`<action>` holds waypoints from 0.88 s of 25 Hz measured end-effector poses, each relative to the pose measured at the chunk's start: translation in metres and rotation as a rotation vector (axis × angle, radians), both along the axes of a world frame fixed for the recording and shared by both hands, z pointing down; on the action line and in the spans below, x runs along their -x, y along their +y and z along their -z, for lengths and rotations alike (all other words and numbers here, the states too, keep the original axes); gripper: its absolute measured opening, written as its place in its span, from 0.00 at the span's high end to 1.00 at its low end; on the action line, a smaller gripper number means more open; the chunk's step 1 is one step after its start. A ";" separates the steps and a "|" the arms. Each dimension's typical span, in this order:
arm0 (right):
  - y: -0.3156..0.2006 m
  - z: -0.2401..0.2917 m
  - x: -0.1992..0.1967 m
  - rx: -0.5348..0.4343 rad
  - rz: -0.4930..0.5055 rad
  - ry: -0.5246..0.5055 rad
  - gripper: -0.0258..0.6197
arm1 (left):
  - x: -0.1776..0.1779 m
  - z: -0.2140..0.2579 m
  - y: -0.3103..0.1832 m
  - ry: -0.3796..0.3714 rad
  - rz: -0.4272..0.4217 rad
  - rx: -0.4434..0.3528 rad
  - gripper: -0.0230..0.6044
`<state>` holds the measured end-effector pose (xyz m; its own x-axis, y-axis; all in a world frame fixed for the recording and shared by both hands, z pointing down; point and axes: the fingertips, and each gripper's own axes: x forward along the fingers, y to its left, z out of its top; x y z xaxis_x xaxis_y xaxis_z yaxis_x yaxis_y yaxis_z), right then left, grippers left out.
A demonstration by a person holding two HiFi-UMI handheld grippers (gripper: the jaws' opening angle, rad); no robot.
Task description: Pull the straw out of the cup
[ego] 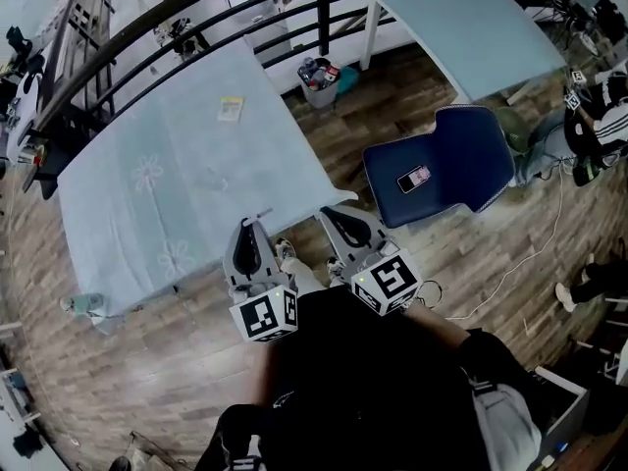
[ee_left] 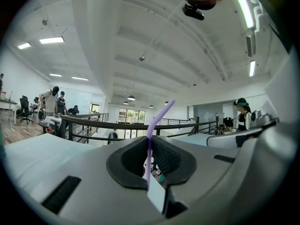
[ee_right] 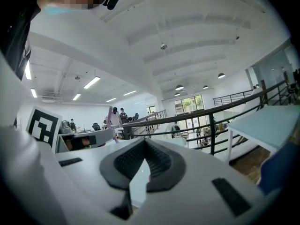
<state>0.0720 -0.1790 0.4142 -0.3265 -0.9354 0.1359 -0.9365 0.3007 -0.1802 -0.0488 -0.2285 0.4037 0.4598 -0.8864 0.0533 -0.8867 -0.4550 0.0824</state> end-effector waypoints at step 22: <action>0.011 0.024 0.020 -0.101 0.138 0.001 0.95 | 0.023 0.021 0.047 0.014 0.141 -0.045 0.90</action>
<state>0.0521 -0.1679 0.3899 -0.4525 -0.8907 0.0439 -0.8854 0.4427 -0.1418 -0.0721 -0.1813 0.3824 0.3310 -0.9436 0.0061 -0.9409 -0.3296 0.0778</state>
